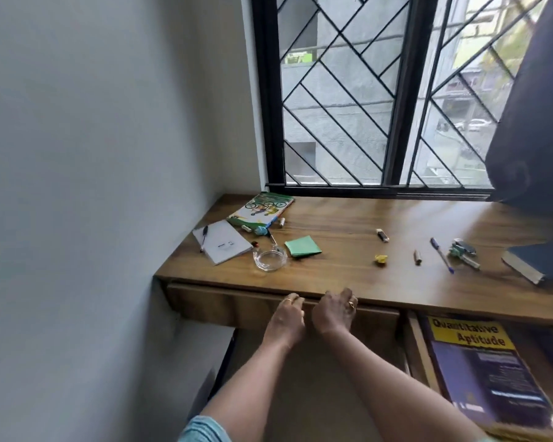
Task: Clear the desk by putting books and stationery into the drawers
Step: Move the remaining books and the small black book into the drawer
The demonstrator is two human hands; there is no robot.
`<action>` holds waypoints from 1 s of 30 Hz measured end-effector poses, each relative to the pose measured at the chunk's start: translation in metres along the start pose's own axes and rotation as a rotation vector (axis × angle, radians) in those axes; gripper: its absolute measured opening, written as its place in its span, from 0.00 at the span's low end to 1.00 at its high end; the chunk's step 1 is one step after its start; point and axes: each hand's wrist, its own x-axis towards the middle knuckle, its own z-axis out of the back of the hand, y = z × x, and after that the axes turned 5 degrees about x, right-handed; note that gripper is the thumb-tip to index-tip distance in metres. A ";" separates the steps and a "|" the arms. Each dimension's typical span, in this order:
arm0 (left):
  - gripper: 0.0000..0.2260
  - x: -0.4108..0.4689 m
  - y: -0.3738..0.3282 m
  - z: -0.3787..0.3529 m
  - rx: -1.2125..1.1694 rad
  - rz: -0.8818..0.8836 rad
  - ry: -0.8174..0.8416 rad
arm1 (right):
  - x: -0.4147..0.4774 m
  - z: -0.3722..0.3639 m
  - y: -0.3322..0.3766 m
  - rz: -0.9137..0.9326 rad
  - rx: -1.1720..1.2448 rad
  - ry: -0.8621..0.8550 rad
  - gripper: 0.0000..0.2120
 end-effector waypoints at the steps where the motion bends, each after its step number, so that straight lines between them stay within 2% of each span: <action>1: 0.20 0.002 0.013 0.007 -0.002 0.011 -0.015 | -0.001 -0.003 0.013 0.009 0.008 0.007 0.15; 12: 0.19 0.066 0.094 0.086 0.026 0.050 -0.093 | 0.067 -0.025 0.126 0.063 0.226 0.062 0.16; 19: 0.18 0.184 0.154 0.118 0.085 0.145 -0.166 | 0.179 -0.046 0.201 0.058 0.393 0.143 0.15; 23: 0.18 0.268 0.174 0.128 0.116 0.207 -0.086 | 0.261 -0.067 0.230 -0.018 0.470 0.217 0.13; 27: 0.15 0.343 0.186 0.134 0.120 0.301 -0.031 | 0.341 -0.087 0.243 -0.119 0.593 0.317 0.04; 29: 0.15 0.379 0.190 0.134 0.130 0.359 0.013 | 0.371 -0.086 0.250 -0.165 0.618 0.375 0.12; 30: 0.16 0.394 0.192 0.134 0.140 0.385 0.049 | 0.386 -0.088 0.253 -0.188 0.611 0.372 0.13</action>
